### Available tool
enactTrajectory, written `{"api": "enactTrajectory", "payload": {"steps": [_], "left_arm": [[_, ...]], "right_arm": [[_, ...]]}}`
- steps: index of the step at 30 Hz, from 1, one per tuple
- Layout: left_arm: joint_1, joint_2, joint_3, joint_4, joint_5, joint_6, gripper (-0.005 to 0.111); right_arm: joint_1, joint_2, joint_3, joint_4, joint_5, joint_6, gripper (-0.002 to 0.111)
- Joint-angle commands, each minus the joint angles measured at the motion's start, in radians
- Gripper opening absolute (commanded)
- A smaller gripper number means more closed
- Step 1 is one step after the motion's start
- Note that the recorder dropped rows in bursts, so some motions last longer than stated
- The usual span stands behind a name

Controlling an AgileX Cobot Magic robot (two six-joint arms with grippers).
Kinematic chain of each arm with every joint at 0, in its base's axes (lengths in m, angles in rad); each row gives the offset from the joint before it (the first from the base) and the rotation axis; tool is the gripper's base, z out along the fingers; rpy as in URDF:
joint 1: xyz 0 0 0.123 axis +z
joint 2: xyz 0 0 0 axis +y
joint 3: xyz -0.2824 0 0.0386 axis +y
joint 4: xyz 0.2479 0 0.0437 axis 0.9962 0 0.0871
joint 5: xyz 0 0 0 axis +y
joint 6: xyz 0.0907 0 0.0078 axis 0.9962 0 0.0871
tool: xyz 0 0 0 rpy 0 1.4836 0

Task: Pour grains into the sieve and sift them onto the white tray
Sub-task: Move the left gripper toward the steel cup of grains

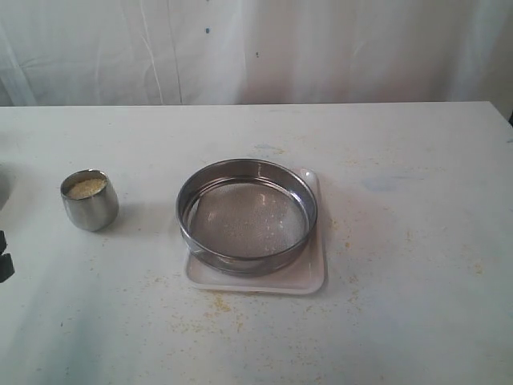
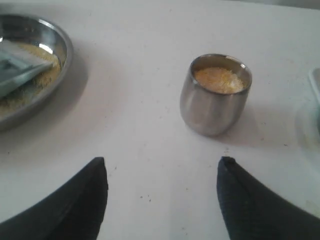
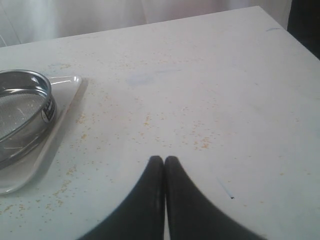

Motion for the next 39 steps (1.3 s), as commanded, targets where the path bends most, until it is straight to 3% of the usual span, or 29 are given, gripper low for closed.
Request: {"api": "enactTrajectory", "payload": {"steps": [1,5,13,18,23,31,39], "left_arm": [[-0.018,0.000,0.029,0.209,-0.112,-0.123,0.066],[-0.018,0.067,0.029,0.301,-0.175,-0.184,0.066],[-0.018,0.414,-0.026,0.337,-0.436,-0.229,0.072],[-0.018,0.510,-0.058,0.397,-0.524,-0.226,0.072],[-0.018,0.510,-0.062,0.402,-0.559,-0.213,0.071],[-0.018,0.631,-0.083,0.378,-0.542,-0.309,0.100],[-0.018,0.788,-0.205,0.426,-0.544,-0.326,0.101]], "right_arm": [[-0.003,0.004,0.004,0.005,-0.002,-0.002,0.000],[-0.003,0.004,0.004,0.005,-0.002,-0.002,0.000],[-0.003,0.004,0.004,0.005,-0.002,-0.002,0.000],[-0.003,0.004,0.004,0.005,-0.002,-0.002,0.000],[-0.003,0.004,0.004,0.005,-0.002,-0.002,0.000],[-0.003,0.004,0.004,0.005,-0.002,-0.002,0.000],[-0.003,0.004,0.004,0.005,-0.002,-0.002,0.000]]}}
